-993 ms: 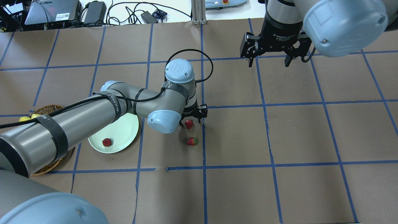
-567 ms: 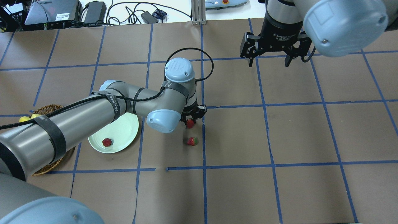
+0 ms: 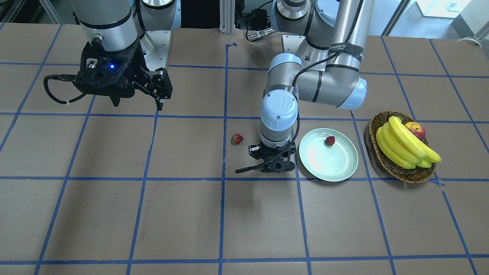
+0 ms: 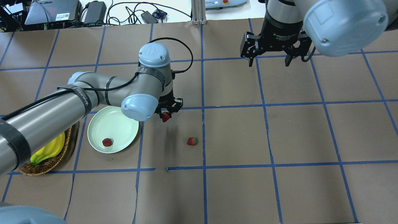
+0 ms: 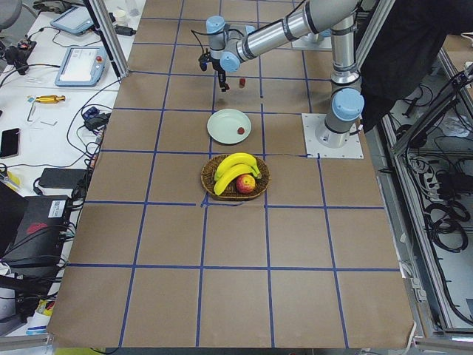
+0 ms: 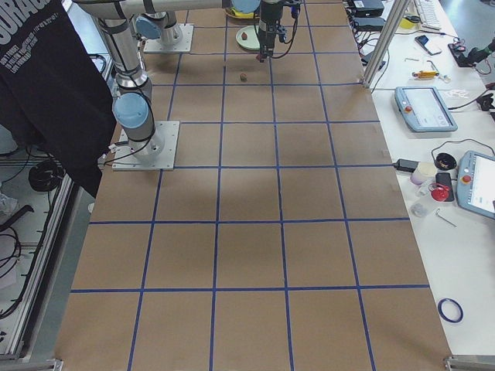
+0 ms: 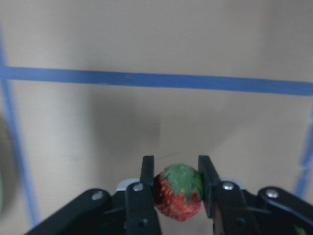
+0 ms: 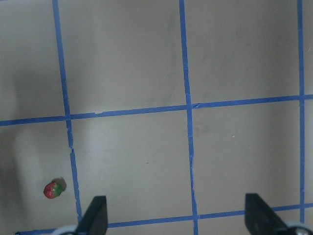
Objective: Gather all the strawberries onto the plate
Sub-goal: 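Carry the strawberry with the left gripper onto the plate and release, then move the left gripper to the last strawberry and grasp it, then carry the last strawberry with the left gripper onto the plate and release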
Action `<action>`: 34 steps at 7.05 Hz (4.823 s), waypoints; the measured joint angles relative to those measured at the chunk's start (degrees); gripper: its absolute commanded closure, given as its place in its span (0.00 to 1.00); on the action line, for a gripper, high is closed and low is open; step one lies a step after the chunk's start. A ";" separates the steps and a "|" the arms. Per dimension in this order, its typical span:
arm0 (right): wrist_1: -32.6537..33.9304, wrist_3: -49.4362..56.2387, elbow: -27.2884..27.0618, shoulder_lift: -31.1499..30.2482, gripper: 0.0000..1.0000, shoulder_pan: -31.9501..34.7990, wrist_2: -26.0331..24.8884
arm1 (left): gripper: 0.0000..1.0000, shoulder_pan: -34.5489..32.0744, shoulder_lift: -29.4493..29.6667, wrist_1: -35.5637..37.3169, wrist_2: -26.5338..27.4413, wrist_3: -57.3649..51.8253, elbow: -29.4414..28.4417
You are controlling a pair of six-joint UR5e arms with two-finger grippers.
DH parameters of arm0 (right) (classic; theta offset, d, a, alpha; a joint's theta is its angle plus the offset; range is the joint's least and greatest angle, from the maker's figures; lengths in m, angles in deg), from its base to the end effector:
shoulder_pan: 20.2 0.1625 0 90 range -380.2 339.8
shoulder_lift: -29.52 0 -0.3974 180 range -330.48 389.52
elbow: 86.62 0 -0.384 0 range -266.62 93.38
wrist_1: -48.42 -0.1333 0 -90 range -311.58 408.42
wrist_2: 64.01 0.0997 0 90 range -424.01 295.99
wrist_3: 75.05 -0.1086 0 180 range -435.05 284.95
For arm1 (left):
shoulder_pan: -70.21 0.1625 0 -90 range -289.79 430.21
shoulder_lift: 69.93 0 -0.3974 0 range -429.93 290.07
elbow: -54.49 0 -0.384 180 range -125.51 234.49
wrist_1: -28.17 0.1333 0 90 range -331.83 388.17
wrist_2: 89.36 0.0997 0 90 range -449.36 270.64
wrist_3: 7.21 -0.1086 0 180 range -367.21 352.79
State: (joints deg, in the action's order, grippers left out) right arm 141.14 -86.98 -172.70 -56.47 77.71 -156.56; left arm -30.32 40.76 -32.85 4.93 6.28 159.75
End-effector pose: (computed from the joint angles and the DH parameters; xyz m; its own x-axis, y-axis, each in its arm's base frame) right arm 0.1983 -0.4938 0.4545 -0.9968 0.0720 0.0340 0.0701 0.9961 -0.0541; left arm -0.2212 -0.5052 0.1892 -0.9941 -0.0418 -0.1005 -0.0519 0.9936 0.1007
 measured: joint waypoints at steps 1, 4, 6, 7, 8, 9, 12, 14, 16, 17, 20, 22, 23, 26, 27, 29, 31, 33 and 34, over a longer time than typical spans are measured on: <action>0.02 0.04 0.00 0.02 0.00 -0.02 0.00 | 0.89 3.39 -2.24 -2.07 0.87 -4.71 1.40; 0.08 0.13 0.09 0.04 0.00 -0.08 0.00 | 0.14 14.55 -6.81 -3.41 1.82 -19.66 9.07; 0.09 0.11 0.12 0.04 0.00 -0.09 0.00 | 0.00 16.72 -6.51 -3.29 1.54 -22.07 11.44; 0.09 0.09 0.12 0.04 0.00 -0.09 0.00 | 0.00 16.44 -6.48 -3.16 1.52 -21.54 11.83; 0.09 0.05 0.06 0.02 0.00 -0.08 0.00 | 0.00 14.53 -6.49 -2.75 1.49 -19.14 11.50; 0.09 0.01 -0.02 0.01 0.00 -0.06 0.00 | 0.00 10.06 -6.09 -1.73 1.15 -13.43 10.16; 0.09 -0.08 -0.24 -0.02 0.00 -0.01 0.00 | 0.01 -3.68 -3.59 4.24 -8.80 7.92 6.11; 0.09 -0.10 -0.31 -0.04 0.00 0.00 0.00 | 0.04 -8.90 -0.37 10.06 -11.06 15.79 5.82; 0.09 -0.05 -0.21 -0.05 0.00 0.00 0.00 | 0.06 -11.17 1.75 11.22 -10.39 17.96 6.18; 0.09 -0.05 -0.21 -0.05 0.00 0.00 0.00 | 0.10 -11.53 2.03 11.02 -9.58 18.16 6.77; 0.09 -0.11 -0.14 -0.05 0.00 0.00 0.00 | 0.48 -11.71 2.12 10.53 -8.53 18.61 7.63; 0.09 -0.11 -0.04 -0.05 0.00 0.00 0.00 | 0.63 -11.71 1.75 9.69 -8.49 18.45 7.62; 0.09 -0.11 0.00 -0.05 0.00 0.00 0.00 | 0.67 -11.71 1.62 9.27 -8.45 18.34 7.54; 0.09 -0.09 0.03 -0.05 0.00 0.00 0.00 | 0.67 -11.55 0.50 7.64 -8.36 17.14 6.88; 0.09 -0.05 0.03 -0.04 0.00 0.00 0.00 | 0.67 -10.83 -0.13 5.19 -7.22 15.24 5.45; 0.11 -0.07 0.09 -0.03 0.00 0.00 0.00 | 0.67 -5.59 -2.41 -2.85 -3.28 9.94 2.00; 0.25 -0.03 0.12 0.00 0.00 0.00 0.00 | 0.67 2.14 -5.37 -7.82 -0.20 0.66 1.46; 0.39 -0.02 0.12 0.03 0.00 0.00 0.00 | 0.67 11.77 -6.31 -8.40 0.51 -11.20 2.85; 0.42 0.00 0.12 0.04 0.00 -0.05 0.00 | 0.38 16.10 -6.32 -7.59 0.59 -14.99 4.43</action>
State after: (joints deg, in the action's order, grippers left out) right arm 141.57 -86.98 -172.58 -56.44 77.66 -156.56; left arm -14.22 34.43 -40.44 5.52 -8.71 164.18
